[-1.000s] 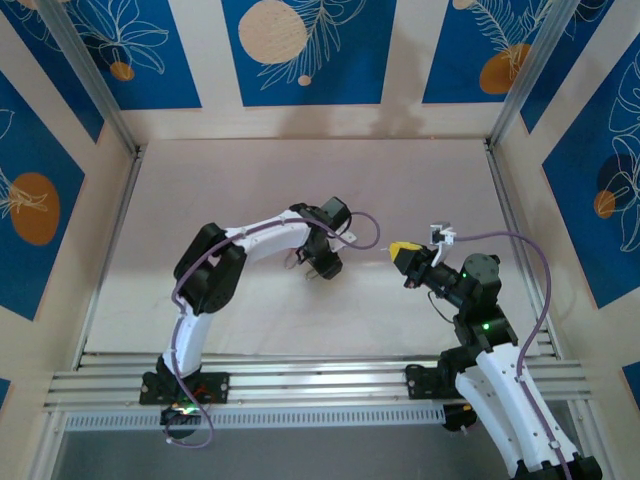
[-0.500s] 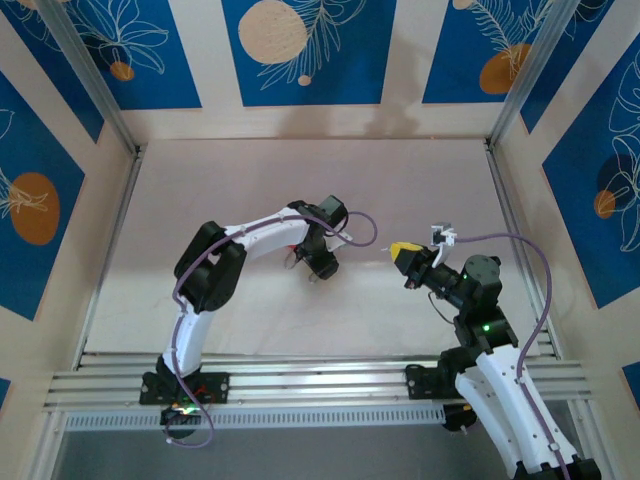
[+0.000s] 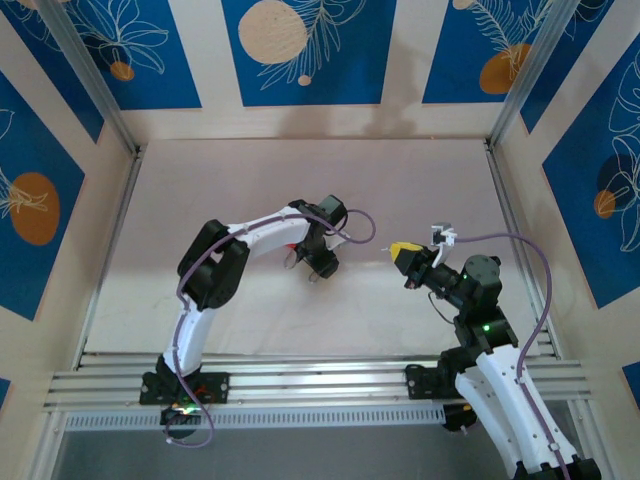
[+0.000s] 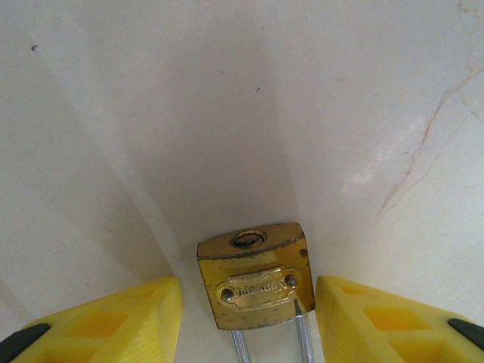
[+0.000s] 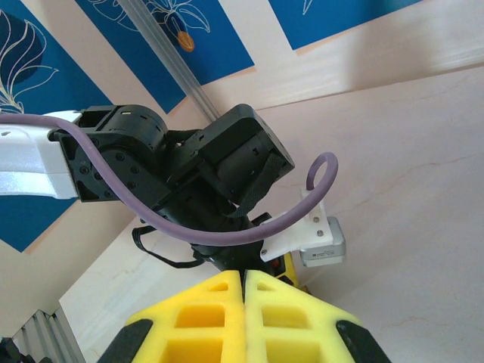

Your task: Unlock with the key

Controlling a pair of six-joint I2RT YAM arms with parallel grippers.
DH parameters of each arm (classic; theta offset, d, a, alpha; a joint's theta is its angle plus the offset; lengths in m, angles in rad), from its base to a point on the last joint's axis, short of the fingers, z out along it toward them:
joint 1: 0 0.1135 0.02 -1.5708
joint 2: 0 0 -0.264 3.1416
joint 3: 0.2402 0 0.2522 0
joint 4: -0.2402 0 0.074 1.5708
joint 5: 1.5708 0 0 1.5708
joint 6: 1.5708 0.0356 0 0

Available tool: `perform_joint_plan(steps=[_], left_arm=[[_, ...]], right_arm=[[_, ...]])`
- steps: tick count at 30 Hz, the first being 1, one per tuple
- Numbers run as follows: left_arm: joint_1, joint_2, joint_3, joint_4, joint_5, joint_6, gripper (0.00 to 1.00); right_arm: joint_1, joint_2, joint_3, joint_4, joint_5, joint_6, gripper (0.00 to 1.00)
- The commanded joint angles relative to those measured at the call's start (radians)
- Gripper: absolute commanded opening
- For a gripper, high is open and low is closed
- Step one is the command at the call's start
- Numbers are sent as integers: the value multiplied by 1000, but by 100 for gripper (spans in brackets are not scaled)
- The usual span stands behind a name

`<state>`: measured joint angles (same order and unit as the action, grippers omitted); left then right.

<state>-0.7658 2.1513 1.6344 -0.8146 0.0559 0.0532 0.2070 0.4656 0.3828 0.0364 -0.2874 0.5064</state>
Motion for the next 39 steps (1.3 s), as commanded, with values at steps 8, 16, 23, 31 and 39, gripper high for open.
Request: perform_joint_plan(steps=[8,16,23,31,39], left_arm=[[9,-2,-59,56,-9,-12,41],[13,-169,-190,213,30,20,40],[13,-194,-229,258,56,28,40],[12,-161,-177,193,28,11,46],[15,-5,8,-32,34,6,48]], right_arm=[[-6,-17,-12,1,2,7,0],[-7,-12,-13,-2,3,13,0],[-6,-9,-6,-10,5,11,0],[-6,1,-2,-8,7,7,0],[-6,0,-4,-3,4,6,0]])
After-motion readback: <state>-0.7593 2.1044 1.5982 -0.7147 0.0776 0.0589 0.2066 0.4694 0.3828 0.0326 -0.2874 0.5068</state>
